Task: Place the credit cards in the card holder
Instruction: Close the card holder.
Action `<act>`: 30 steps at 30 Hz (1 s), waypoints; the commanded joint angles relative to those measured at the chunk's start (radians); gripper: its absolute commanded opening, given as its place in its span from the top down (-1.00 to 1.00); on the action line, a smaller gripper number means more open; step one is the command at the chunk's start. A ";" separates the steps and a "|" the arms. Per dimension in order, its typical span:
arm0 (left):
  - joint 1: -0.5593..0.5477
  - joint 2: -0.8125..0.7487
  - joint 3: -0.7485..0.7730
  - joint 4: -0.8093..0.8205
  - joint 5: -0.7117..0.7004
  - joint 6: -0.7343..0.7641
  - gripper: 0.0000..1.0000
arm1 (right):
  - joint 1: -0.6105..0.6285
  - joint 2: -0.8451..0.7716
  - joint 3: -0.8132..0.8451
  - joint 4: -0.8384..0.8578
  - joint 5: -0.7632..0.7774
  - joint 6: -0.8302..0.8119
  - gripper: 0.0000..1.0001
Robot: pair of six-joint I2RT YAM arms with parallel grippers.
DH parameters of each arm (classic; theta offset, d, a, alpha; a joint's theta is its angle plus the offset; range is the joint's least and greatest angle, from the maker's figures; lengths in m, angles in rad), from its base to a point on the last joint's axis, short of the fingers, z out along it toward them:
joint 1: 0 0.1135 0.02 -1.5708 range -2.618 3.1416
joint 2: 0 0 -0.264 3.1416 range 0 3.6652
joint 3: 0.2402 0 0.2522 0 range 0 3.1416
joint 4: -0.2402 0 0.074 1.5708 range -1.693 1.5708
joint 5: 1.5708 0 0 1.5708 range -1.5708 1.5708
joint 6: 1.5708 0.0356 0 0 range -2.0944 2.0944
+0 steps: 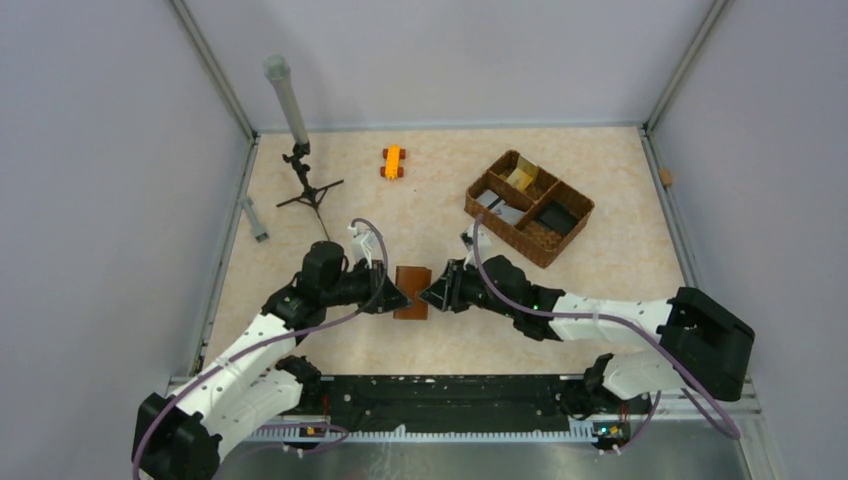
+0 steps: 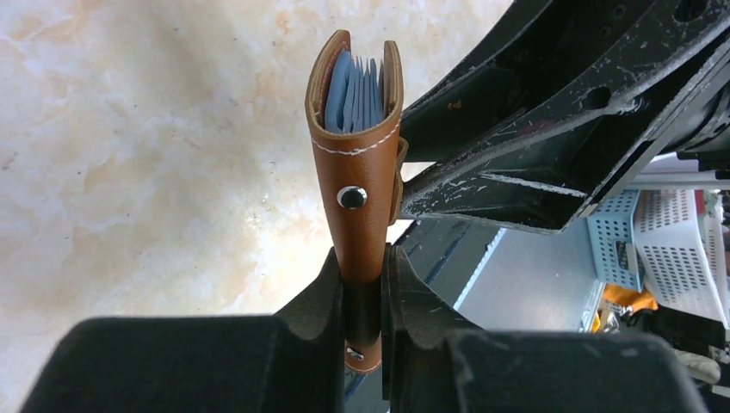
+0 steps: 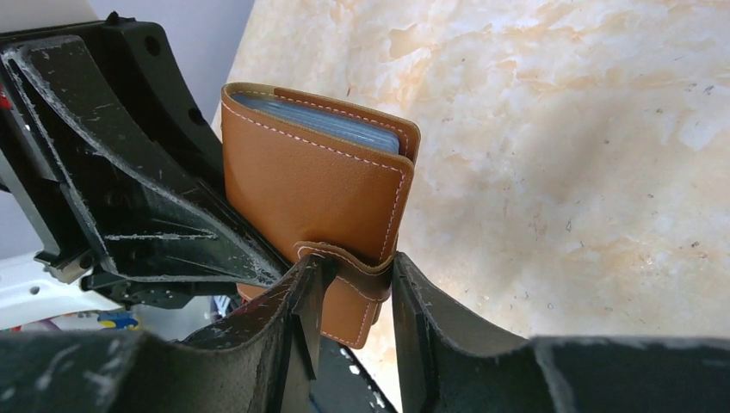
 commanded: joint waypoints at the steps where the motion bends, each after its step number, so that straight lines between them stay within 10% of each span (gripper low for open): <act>1: -0.020 -0.024 0.051 0.179 0.156 -0.015 1.00 | 0.041 0.076 0.040 0.033 -0.002 0.004 0.34; 30: -0.022 -0.079 0.049 0.335 0.475 -0.081 1.00 | -0.027 0.231 0.010 0.231 -0.168 0.022 0.78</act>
